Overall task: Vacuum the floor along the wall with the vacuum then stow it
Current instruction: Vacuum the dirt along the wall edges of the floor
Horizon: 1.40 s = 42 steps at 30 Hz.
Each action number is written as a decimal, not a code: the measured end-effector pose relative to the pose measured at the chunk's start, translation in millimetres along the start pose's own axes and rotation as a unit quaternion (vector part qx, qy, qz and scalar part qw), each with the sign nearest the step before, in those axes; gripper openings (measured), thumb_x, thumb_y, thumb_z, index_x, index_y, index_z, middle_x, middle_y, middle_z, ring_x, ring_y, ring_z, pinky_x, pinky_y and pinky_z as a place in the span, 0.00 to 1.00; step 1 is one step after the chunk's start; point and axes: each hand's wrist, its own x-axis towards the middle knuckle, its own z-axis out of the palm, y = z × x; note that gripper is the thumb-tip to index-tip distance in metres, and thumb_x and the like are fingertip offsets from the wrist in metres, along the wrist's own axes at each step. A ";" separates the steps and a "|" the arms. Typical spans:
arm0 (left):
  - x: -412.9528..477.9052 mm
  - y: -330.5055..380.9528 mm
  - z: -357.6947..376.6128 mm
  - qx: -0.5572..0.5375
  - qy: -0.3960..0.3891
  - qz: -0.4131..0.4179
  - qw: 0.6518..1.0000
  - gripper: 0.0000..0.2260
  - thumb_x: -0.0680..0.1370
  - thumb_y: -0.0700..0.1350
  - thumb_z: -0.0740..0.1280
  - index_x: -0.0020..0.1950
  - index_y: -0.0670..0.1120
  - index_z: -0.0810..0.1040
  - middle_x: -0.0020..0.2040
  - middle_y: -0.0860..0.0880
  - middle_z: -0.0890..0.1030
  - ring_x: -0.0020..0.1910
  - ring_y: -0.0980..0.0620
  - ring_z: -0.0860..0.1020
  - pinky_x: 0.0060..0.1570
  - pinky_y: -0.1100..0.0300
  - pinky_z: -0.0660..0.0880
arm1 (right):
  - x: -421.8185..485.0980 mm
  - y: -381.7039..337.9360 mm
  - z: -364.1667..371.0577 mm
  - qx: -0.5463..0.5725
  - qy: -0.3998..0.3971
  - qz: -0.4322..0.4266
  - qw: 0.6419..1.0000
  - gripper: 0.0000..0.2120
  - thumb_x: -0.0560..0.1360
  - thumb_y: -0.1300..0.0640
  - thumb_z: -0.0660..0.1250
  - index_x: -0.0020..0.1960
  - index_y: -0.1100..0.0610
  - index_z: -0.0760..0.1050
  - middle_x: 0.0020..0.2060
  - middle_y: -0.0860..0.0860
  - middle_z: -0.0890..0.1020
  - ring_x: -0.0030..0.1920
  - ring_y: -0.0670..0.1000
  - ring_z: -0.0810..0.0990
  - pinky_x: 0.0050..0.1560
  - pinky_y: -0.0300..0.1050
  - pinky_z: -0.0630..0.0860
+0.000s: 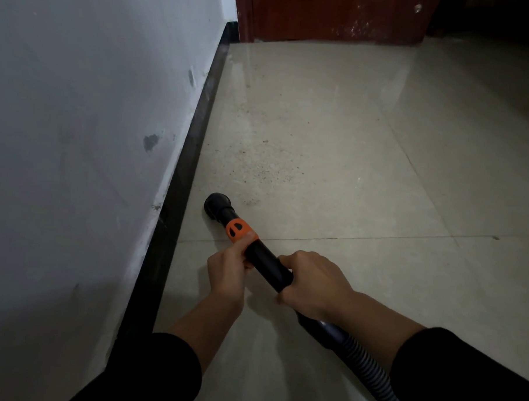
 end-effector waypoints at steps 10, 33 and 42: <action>19.0 8.7 -9.0 -0.016 0.027 -0.009 0.999 0.07 0.71 0.45 0.75 0.40 0.43 0.79 0.39 0.44 0.81 0.38 0.49 0.78 0.42 0.58 0.75 | 18.8 -15.8 -2.8 -0.008 -0.014 -0.013 1.000 0.10 0.68 0.56 0.69 0.48 0.56 0.76 0.33 0.49 0.74 0.38 0.54 0.78 0.30 0.40 0.65; 54.4 21.0 -16.2 -0.035 0.011 0.004 0.999 0.06 0.76 0.45 0.69 0.47 0.44 0.78 0.55 0.38 0.81 0.54 0.40 0.80 0.54 0.49 0.76 | 36.0 -37.9 13.3 0.051 0.040 -0.032 0.997 0.07 0.69 0.58 0.65 0.46 0.51 0.70 0.36 0.48 0.72 0.38 0.52 0.72 0.37 0.42 0.65; 45.1 13.2 -6.7 -0.020 -0.008 0.012 1.000 0.04 0.76 0.45 0.69 0.45 0.45 0.77 0.48 0.42 0.81 0.49 0.43 0.80 0.54 0.49 0.76 | 24.6 -24.7 12.4 0.045 0.050 -0.025 0.997 0.07 0.69 0.57 0.66 0.43 0.52 0.68 0.30 0.46 0.68 0.34 0.51 0.71 0.30 0.40 0.62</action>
